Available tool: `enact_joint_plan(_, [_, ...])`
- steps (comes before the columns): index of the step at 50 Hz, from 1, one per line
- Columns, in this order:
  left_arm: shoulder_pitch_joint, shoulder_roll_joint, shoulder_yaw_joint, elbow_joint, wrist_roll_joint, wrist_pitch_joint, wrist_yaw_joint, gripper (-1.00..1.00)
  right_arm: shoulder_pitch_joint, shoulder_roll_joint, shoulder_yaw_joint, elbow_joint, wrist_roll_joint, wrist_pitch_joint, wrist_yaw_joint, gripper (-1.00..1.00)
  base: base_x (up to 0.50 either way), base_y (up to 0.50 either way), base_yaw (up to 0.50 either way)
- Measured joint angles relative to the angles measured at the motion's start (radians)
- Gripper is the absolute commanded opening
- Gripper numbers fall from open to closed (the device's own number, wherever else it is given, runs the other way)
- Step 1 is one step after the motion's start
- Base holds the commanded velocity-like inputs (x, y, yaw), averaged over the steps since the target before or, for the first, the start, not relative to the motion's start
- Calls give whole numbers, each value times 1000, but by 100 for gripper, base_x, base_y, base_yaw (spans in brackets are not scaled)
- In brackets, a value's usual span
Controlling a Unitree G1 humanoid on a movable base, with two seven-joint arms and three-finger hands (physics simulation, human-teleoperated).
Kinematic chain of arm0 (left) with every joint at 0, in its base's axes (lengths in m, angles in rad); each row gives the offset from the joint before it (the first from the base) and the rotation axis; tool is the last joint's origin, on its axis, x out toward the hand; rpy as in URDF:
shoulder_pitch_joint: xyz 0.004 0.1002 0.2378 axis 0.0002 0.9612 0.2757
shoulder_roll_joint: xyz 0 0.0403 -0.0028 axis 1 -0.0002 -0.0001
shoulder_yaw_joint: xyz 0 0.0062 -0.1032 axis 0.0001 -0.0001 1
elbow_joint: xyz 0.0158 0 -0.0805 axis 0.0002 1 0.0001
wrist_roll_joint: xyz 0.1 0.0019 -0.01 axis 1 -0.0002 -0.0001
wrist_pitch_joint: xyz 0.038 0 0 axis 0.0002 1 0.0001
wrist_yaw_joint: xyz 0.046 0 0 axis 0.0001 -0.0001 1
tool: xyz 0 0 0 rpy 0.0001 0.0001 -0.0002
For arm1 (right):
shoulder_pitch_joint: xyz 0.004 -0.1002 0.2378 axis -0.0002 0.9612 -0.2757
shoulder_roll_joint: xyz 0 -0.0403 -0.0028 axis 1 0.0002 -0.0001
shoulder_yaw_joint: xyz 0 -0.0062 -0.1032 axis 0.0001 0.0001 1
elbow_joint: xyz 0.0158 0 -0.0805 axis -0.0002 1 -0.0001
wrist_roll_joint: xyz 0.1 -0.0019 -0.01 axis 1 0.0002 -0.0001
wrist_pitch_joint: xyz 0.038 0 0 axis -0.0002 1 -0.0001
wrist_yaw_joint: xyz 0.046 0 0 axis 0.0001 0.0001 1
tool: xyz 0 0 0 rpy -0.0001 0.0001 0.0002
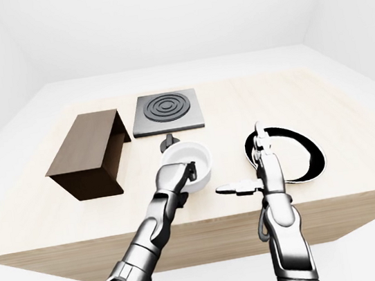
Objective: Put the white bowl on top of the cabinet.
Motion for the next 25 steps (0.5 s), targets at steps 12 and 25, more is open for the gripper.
enact_joint_plan(12, [22,17,9,-150,41,0,-85,-100,0,2,8,9,-8,-7,-1,100,0,0,0])
enact_joint_plan(25, [11,33,34,-288,38,0,-164,-100,4,8,24,27,-22,-24,-3,100,0,0,0])
